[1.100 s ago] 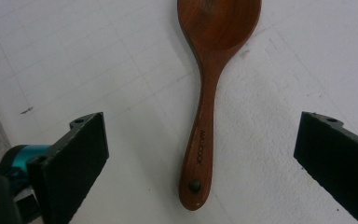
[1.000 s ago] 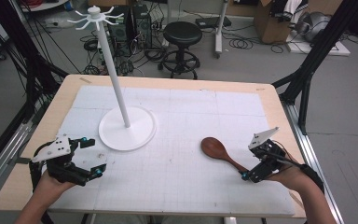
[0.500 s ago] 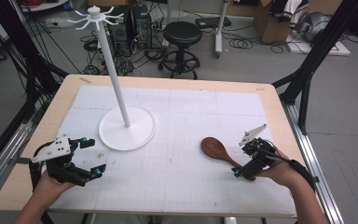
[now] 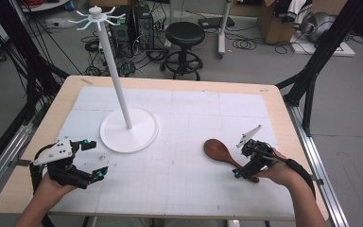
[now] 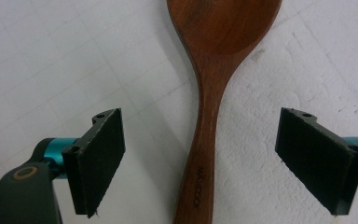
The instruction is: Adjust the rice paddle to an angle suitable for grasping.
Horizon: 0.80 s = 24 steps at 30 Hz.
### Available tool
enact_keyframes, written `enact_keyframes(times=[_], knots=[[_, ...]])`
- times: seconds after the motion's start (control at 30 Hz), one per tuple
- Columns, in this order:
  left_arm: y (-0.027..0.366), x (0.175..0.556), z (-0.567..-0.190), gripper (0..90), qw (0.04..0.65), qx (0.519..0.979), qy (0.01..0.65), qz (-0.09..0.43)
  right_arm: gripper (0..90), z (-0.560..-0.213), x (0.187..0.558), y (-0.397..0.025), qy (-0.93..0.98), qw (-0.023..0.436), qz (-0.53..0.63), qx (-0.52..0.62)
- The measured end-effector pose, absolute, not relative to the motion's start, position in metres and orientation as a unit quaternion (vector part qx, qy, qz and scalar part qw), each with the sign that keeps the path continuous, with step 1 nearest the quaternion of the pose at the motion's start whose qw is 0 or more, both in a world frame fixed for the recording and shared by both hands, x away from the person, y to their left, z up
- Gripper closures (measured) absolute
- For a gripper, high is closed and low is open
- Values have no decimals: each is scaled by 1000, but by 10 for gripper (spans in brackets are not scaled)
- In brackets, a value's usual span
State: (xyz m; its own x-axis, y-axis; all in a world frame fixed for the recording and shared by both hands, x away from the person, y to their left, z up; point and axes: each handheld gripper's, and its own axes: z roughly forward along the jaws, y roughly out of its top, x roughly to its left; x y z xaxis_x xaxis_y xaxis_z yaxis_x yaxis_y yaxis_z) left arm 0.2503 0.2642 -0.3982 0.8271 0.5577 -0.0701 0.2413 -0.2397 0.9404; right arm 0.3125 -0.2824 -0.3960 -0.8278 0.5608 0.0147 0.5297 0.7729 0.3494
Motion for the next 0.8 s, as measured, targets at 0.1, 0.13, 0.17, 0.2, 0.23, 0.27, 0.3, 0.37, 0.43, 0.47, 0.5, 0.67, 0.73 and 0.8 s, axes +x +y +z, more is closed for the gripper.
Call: enact_keyframes(times=[0.1, 0.13, 0.17, 0.2, 0.23, 0.27, 0.3, 0.37, 0.43, 0.47, 0.5, 0.67, 0.73, 0.8], knots=[[264, 250, -399, 17, 559, 775, 258, 142, 150, -398, 315, -282, 941, 45, 165, 292], [264, 251, -399, 17, 559, 776, 256, 142, 150, -400, 317, -281, 942, 44, 159, 293], [263, 251, -399, 17, 558, 776, 256, 142, 151, -401, 318, -280, 942, 43, 153, 295], [263, 251, -399, 17, 558, 776, 256, 142, 154, -401, 319, -280, 942, 41, 149, 297], [263, 251, -399, 17, 558, 776, 257, 141, 157, -402, 320, -279, 942, 41, 146, 298], [263, 251, -399, 17, 558, 776, 257, 141, 157, -402, 320, -279, 942, 41, 146, 298], [263, 251, -399, 17, 558, 776, 257, 141, 159, -402, 320, -278, 942, 43, 142, 300], [263, 251, -399, 17, 557, 778, 256, 142, 174, -404, 322, -275, 944, 41, 134, 298], [263, 251, -399, 17, 557, 778, 255, 141, 184, -405, 323, -274, 946, 39, 126, 295], [263, 251, -399, 17, 557, 778, 255, 141, 195, -406, 323, -273, 947, 40, 122, 293], [263, 251, -399, 17, 557, 778, 255, 141, 195, -406, 323, -273, 947, 40, 122, 293], [263, 251, -400, 17, 555, 779, 256, 141, 278, -408, 327, -271, 948, 35, 109, 298], [263, 251, -400, 17, 555, 779, 256, 141, 317, -409, 328, -270, 946, 37, 109, 302], [263, 251, -400, 17, 555, 779, 256, 141, 367, -410, 329, -270, 946, 37, 105, 305]])
